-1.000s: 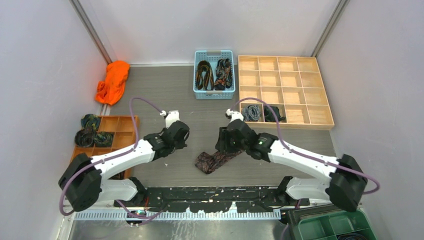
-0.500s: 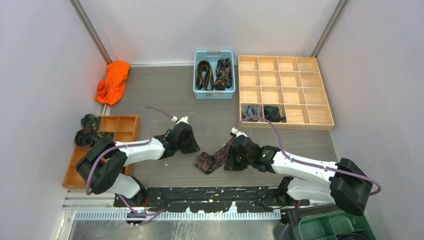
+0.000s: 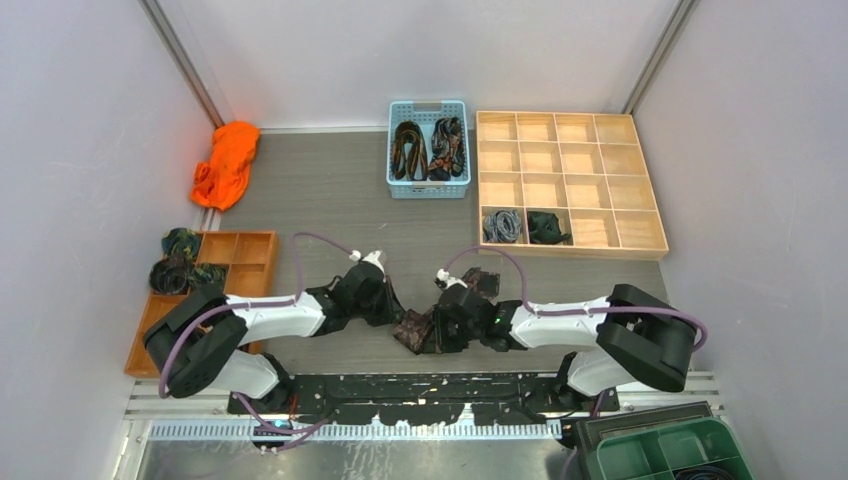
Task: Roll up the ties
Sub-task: Roll the tie at the center of the board.
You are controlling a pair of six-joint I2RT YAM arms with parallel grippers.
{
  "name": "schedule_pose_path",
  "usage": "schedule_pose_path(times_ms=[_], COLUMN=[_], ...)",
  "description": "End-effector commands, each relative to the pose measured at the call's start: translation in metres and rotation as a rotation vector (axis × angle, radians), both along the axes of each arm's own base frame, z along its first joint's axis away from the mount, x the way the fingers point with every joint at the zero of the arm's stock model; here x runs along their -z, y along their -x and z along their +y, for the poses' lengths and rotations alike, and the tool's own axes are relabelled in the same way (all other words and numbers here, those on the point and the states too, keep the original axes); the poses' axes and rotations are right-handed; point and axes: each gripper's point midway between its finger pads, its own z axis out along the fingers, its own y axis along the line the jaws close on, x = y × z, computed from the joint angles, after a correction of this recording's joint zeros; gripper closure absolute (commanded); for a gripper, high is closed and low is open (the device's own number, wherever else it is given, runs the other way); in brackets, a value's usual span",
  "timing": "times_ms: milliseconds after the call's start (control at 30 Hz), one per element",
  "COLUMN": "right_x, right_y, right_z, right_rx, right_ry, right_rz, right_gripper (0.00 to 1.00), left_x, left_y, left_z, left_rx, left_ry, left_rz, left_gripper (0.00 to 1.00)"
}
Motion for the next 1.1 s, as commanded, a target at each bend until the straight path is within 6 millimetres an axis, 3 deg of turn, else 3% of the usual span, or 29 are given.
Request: schedule_pose_path(times_ms=[0, 167, 333, 433, 600, 733, 833, 933, 1067], right_x=[0.000, -0.002, -0.005, -0.010, -0.027, -0.052, -0.073, -0.097, -0.114], right_y=[-0.011, -0.015, -0.013, -0.013, -0.022, -0.031, -0.034, -0.037, -0.036], right_z=[0.014, 0.019, 0.013, 0.003, -0.031, -0.052, -0.057, -0.046, -0.024], right_rx=[0.024, 0.024, 0.024, 0.033, 0.060, 0.070, 0.051, -0.006, -0.129], right_ry=[-0.028, -0.029, -0.018, 0.008, 0.140, 0.217, 0.280, 0.349, 0.497], right_rz=[-0.033, -0.046, -0.050, -0.078, -0.172, -0.252, -0.314, -0.396, -0.510], right_gripper=[0.99, 0.99, 0.99, 0.98, 0.94, 0.88, 0.85, 0.80, 0.70], left_x=[0.013, 0.021, 0.024, 0.023, 0.013, -0.018, -0.058, -0.103, -0.154], left_y=[0.026, 0.035, 0.028, 0.015, -0.016, -0.040, -0.048, -0.042, -0.027], left_z=[0.003, -0.003, 0.004, 0.020, 0.057, 0.090, 0.114, 0.148, 0.188], left_rx=[0.016, 0.030, 0.039, 0.011, -0.116, -0.297, -0.419, -0.539, -0.636], left_ry=[-0.034, -0.027, -0.106, -0.230, -0.407, -0.481, -0.497, -0.490, -0.406], left_rz=[0.052, 0.072, 0.045, -0.006, -0.057, -0.137, -0.225, -0.304, -0.436], left_gripper=[1.00, 1.00, 1.00, 1.00, 1.00, 1.00, 1.00, 1.00, 1.00])
